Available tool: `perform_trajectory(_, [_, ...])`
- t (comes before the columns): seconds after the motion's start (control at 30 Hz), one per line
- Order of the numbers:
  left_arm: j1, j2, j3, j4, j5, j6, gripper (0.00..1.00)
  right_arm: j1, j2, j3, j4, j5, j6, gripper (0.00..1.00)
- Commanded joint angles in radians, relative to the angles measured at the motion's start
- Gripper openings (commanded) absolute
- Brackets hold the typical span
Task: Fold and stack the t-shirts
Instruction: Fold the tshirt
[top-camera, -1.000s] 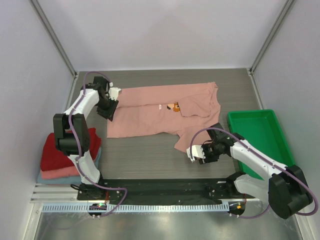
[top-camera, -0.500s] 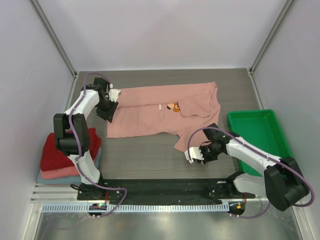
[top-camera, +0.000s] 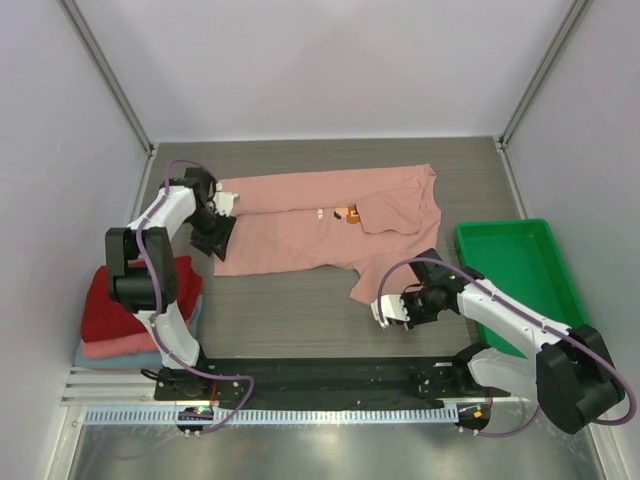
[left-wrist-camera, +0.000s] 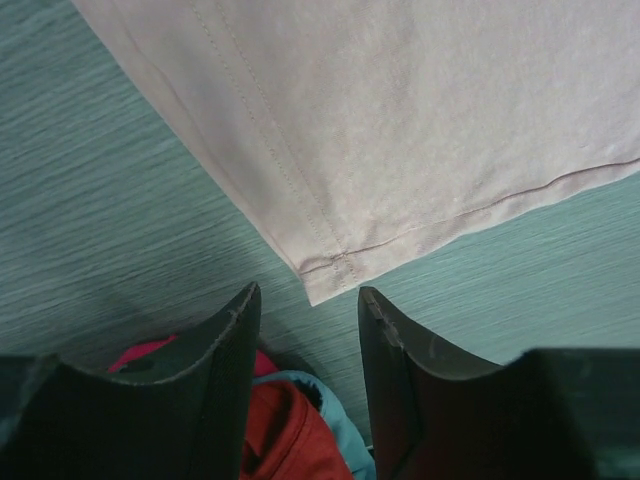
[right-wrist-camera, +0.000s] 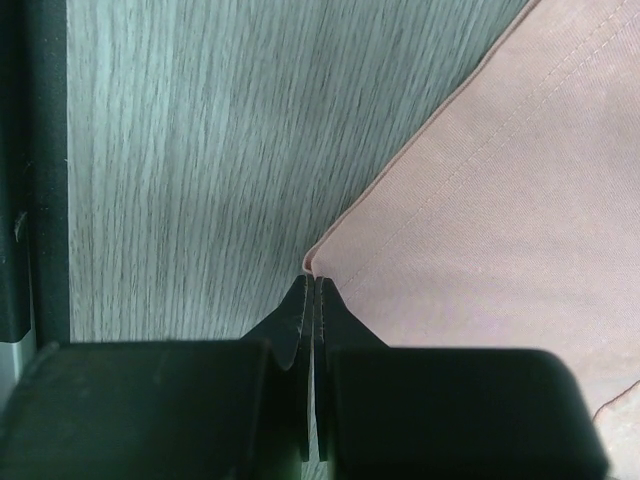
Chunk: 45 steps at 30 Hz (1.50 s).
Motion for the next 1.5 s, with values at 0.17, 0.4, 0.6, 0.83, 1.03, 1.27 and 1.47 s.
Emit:
perform_trajectory(0.17, [0.002,0.019,-0.051,-0.003,0.009,-0.003,0.39,0.006,0.009,0.007,0.014,0.01,0.027,0.01])
perform_trajectory(0.4, [0.002,0.025,-0.094,0.034,-0.004,-0.015,0.39,0.006,0.022,0.008,0.025,0.01,0.042,0.01])
perform_trajectory(0.6, [0.002,0.074,-0.075,0.046,-0.004,-0.017,0.38,0.006,0.025,0.01,0.025,0.013,0.042,0.01])
perform_trajectory(0.83, [0.002,0.085,-0.084,0.038,-0.005,-0.011,0.19,0.006,0.019,0.016,0.041,0.03,0.094,0.01])
perform_trajectory(1.03, [0.002,0.08,-0.057,0.0,0.019,-0.02,0.01,0.004,-0.064,0.044,0.066,0.079,0.258,0.01])
perform_trajectory(1.27, [0.001,0.068,0.046,-0.069,0.056,-0.026,0.0,0.004,-0.222,0.194,0.0,0.154,0.47,0.01])
perform_trajectory(1.47, [-0.002,0.05,0.136,-0.119,0.079,-0.026,0.0,0.003,-0.225,0.294,-0.001,0.271,0.576,0.01])
